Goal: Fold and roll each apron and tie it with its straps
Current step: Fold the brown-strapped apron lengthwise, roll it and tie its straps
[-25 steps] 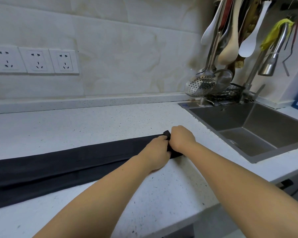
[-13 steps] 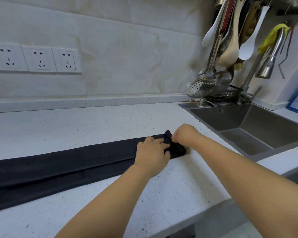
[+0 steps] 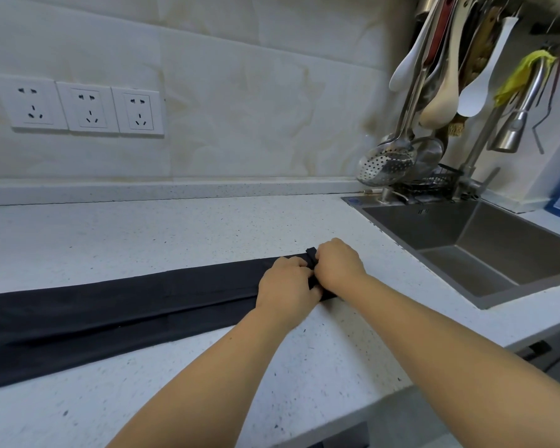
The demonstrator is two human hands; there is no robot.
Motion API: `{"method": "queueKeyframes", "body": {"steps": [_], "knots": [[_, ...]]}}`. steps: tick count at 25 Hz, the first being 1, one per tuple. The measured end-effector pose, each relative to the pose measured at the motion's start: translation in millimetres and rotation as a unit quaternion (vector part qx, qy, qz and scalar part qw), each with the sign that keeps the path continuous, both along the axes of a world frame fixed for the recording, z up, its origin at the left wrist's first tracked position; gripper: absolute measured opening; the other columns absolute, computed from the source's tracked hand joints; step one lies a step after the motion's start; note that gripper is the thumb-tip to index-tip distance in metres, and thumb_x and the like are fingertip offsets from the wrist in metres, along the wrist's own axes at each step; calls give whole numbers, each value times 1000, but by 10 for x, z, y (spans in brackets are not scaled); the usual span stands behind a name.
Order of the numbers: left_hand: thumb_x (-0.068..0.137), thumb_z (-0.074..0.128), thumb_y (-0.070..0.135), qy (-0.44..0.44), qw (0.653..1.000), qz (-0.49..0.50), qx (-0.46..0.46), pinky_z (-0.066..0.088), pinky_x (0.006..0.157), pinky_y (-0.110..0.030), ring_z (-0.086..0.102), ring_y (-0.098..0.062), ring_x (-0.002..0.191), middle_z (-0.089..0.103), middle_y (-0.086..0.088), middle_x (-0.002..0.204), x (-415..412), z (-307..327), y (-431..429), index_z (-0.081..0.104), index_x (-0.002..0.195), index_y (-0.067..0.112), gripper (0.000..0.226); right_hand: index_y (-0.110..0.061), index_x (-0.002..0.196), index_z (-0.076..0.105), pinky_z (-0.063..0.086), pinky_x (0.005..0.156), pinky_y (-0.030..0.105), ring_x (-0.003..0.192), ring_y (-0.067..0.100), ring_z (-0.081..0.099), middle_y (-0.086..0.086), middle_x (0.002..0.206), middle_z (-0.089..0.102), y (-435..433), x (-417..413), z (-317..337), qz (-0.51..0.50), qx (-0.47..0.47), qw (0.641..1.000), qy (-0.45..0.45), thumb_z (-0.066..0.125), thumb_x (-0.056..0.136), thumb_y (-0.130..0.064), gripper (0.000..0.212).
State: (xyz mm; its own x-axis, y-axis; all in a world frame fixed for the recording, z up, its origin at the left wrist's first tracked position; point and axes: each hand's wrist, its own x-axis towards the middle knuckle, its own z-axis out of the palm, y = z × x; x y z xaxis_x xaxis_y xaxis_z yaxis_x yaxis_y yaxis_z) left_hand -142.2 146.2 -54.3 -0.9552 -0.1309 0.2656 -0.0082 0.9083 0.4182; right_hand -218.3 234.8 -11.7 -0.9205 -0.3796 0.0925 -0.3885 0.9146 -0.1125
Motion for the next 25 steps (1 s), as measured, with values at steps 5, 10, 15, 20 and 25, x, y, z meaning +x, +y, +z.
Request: {"method": "queueKeyframes", "body": {"steps": [5, 10, 15, 20, 25], "knots": [[95, 43, 52, -26, 996, 46, -69, 28, 101, -37, 34, -19, 123, 47, 7, 130, 92, 34, -8, 58, 130, 39, 40, -10, 83, 64, 48, 59, 29, 64, 24, 52, 11, 73, 58, 143, -286, 136, -113, -183, 947, -238, 52, 92, -2, 17], [95, 40, 57, -42, 995, 55, -69, 27, 99, -40, 35, -18, 119, 46, 8, 124, 87, 55, -25, 54, 132, 44, 41, -12, 93, 63, 43, 52, 26, 65, 19, 54, 8, 79, 60, 147, -282, 118, -99, -190, 934, -285, 64, 92, -16, 4], [94, 43, 55, -41, 995, 52, -73, 30, 94, -39, 38, -19, 117, 48, 7, 121, 81, 44, -17, 58, 127, 43, 38, -9, 82, 55, 40, 59, 28, 73, 26, 50, 9, 77, 55, -11, -283, 120, -69, -78, 974, -201, 64, 86, -15, 12], [84, 58, 27, -38, 998, 32, 33, 35, 55, -28, 52, -19, 73, 58, 1, 72, 107, 166, -91, 62, 74, 15, 16, -10, 90, 55, 35, 63, 30, 85, 26, 50, 9, 100, 53, -216, 55, -12, -1, 40, 999, 31, 47, 90, -9, 8], [99, 46, 31, -95, 993, -66, -28, 41, 99, -38, 50, -20, 121, 60, 5, 128, 248, 113, -319, 67, 119, 21, 30, -4, 74, 52, 36, 57, 26, 82, 28, 52, 7, 78, 51, -196, -60, 146, 20, 30, 995, -93, 44, 96, -11, 24]]}}
